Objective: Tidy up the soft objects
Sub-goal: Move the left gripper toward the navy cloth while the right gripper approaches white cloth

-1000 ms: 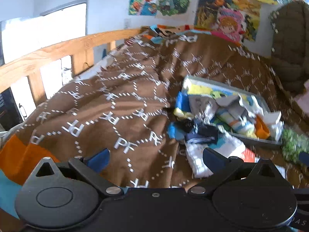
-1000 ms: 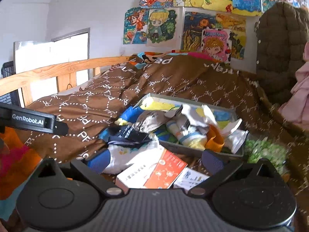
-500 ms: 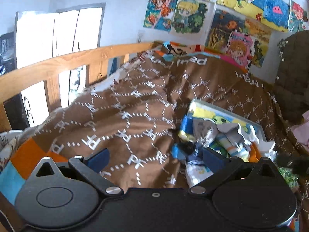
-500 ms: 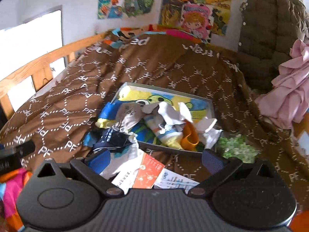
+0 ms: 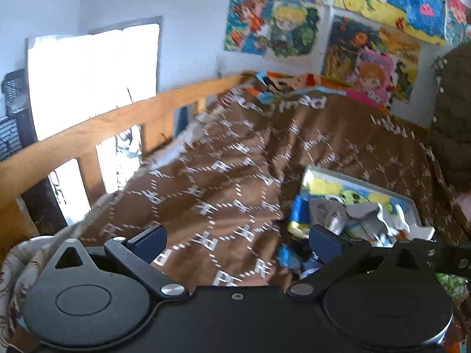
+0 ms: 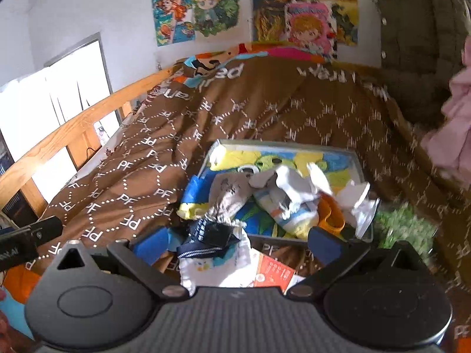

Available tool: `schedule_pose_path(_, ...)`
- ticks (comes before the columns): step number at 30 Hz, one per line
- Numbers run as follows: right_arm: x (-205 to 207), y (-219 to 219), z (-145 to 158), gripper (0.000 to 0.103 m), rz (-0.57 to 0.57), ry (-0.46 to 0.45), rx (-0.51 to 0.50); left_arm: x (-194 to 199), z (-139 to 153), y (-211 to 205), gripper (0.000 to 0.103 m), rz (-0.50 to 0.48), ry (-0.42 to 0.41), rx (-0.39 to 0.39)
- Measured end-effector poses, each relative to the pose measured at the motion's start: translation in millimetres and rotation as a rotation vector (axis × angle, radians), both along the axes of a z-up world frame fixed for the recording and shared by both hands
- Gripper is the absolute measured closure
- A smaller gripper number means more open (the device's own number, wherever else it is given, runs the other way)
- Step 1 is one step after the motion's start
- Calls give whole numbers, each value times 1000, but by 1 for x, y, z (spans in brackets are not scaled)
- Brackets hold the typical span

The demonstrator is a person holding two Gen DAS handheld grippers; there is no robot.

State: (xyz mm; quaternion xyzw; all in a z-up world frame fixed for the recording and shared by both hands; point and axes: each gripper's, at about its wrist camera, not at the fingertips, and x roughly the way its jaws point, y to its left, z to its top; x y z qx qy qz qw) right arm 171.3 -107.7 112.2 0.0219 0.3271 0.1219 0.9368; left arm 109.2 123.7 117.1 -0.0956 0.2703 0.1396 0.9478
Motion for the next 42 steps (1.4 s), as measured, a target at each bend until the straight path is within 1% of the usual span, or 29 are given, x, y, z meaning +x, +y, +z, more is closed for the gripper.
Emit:
schedule_pose_path(2, 6, -10, -15, 0, -7, 6, 44, 8, -3, -9, 1, -10, 15, 7)
schedule_pose_path(4, 8, -20, -30, 0, -24, -18, 71, 10, -7, -16, 1, -7, -25, -5)
schedule_pose_path(5, 8, -23, -37, 0, -31, -27, 67, 9, -9, -18, 1, -6, -55, -14)
schedule_pose_path(7, 13, -29, -45, 0, -15, -14, 64, 8, -15, -21, 1, 8, -111, -31)
schedule_pose_path(8, 13, -31, -46, 0, 1, -22, 76, 10, -18, -23, 1, 20, -121, -30)
schedule_pose_path(9, 13, -33, -48, 0, 21, -32, 81, 14, -20, -24, 1, 34, -120, -21)
schedule_pose_path(11, 9, -36, -55, 0, 70, -40, 80, 24, -23, -28, 1, 60, -91, 12)
schedule_pose_path(13, 8, -41, -60, 0, 77, -48, 88, 35, -27, -31, 1, 75, -50, 30)
schedule_pose_path(14, 9, -42, -62, 0, 75, -34, 88, 39, -26, -31, 1, 78, -28, 28)
schedule_pose_path(16, 9, -42, -63, 0, 84, -30, 94, 46, -27, -33, 1, 76, 8, 19)
schedule_pose_path(18, 9, -39, -61, 0, 95, -43, 74, 51, -28, -33, 1, 76, 29, -4)
schedule_pose_path(22, 4, -29, -54, 0, 89, -74, 52, 59, -34, -26, 1, 40, 36, -48)
schedule_pose_path(24, 0, -23, -51, 0, 94, -97, 33, 61, -38, -22, 1, 21, 12, -46)
schedule_pose_path(28, -9, -12, -49, 0, 92, -176, -23, 60, -50, -17, 1, -36, -68, -25)
schedule_pose_path(31, -8, -11, -51, 0, 66, -213, -22, 61, -58, -13, 1, -71, -103, -28)
schedule_pose_path(33, -4, -10, -52, 0, 47, -222, -13, 65, -65, -11, 1, -87, -105, -38)
schedule_pose_path(36, 2, -9, -55, 0, 29, -253, -30, 73, -73, -5, 1, -103, -98, -84)
schedule_pose_path(39, 6, -6, -60, 0, 42, -281, -43, 80, -81, -2, 1, -104, -94, -113)
schedule_pose_path(42, 9, -4, -68, 0, 84, -293, -38, 85, -92, -2, 1, -101, -84, -122)
